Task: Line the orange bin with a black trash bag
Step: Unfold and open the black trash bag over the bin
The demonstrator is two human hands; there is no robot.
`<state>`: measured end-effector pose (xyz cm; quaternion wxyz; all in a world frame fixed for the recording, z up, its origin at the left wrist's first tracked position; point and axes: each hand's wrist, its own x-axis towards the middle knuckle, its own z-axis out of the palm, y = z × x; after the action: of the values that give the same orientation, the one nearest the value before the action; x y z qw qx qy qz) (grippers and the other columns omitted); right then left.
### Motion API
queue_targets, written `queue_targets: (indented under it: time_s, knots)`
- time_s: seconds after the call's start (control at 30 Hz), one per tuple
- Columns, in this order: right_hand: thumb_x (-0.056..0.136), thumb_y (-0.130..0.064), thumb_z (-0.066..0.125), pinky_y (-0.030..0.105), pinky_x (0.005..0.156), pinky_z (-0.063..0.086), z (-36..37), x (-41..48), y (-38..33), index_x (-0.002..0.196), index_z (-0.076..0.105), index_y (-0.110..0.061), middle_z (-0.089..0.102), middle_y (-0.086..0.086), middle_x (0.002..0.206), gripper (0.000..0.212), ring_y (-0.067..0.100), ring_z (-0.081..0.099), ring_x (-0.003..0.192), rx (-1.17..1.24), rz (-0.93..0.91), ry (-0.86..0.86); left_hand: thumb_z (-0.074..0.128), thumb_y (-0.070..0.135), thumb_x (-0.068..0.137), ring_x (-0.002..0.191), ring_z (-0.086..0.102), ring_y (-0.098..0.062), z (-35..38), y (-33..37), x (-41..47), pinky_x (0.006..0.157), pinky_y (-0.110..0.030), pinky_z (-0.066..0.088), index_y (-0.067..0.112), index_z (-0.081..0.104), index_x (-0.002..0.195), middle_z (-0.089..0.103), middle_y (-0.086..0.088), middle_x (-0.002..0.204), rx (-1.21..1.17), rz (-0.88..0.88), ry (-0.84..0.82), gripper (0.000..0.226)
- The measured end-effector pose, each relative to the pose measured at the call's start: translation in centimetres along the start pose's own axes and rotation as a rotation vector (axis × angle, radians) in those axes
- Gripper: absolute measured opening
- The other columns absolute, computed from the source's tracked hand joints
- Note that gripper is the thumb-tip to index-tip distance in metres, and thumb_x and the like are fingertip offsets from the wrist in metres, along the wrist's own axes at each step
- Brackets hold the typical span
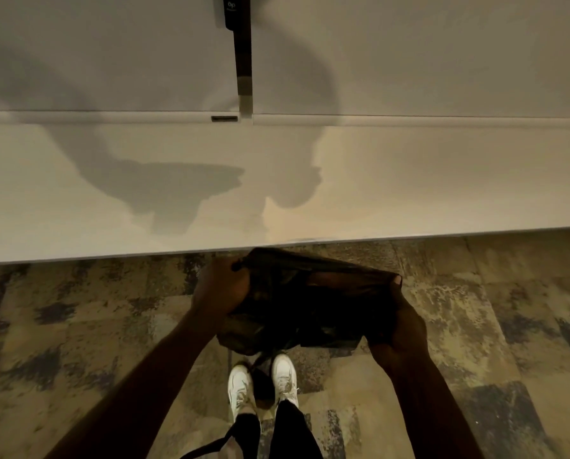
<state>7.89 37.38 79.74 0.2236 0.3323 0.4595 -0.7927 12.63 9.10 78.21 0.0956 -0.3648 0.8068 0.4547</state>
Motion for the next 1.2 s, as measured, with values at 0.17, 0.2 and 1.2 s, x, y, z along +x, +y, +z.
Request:
queue_targets:
  time_s: [0.17, 0.2, 1.2]
  knots:
    - [0.086, -0.045, 0.074, 0.035, 0.061, 0.062, -0.3, -1.2, 0.0, 0.119, 0.076, -0.004, 0.08, 0.02, 0.105, 0.053, 0.033, 0.079, 0.088, -0.457, -0.016, -0.188, 0.06, 0.045, 0.093, 0.082, 0.071, -0.035, -1.8, 1.2, 1.2, 0.08, -0.046, 0.057, 0.008, 0.072, 0.082, 0.074, -0.017, 0.087, -0.32, -0.232, 0.095, 0.041]
    - [0.081, -0.041, 0.08, 0.03, 0.057, 0.058, -0.6, -1.3, -0.2, 0.114, 0.078, -0.001, 0.08, 0.019, 0.094, 0.052, 0.028, 0.078, 0.076, -0.612, -0.016, -0.23, 0.057, 0.05, 0.095, 0.083, 0.071, -0.035, -2.1, 1.4, 1.5, 0.08, -0.045, 0.056, 0.009, 0.073, 0.087, 0.073, -0.017, 0.089, -0.351, -0.255, 0.1, 0.045]
    - [0.096, -0.036, 0.058, 0.043, 0.083, 0.06, -0.4, -1.1, 0.2, 0.114, 0.063, 0.0, 0.069, 0.012, 0.103, 0.041, 0.017, 0.067, 0.091, -0.84, -1.26, 0.43, 0.048, 0.001, 0.087, 0.078, 0.067, -0.018, 1.0, 6.8, -3.4, 0.064, -0.027, 0.057, 0.006, 0.063, 0.12, 0.069, -0.006, 0.102, -0.173, 0.972, 0.347, 0.037]
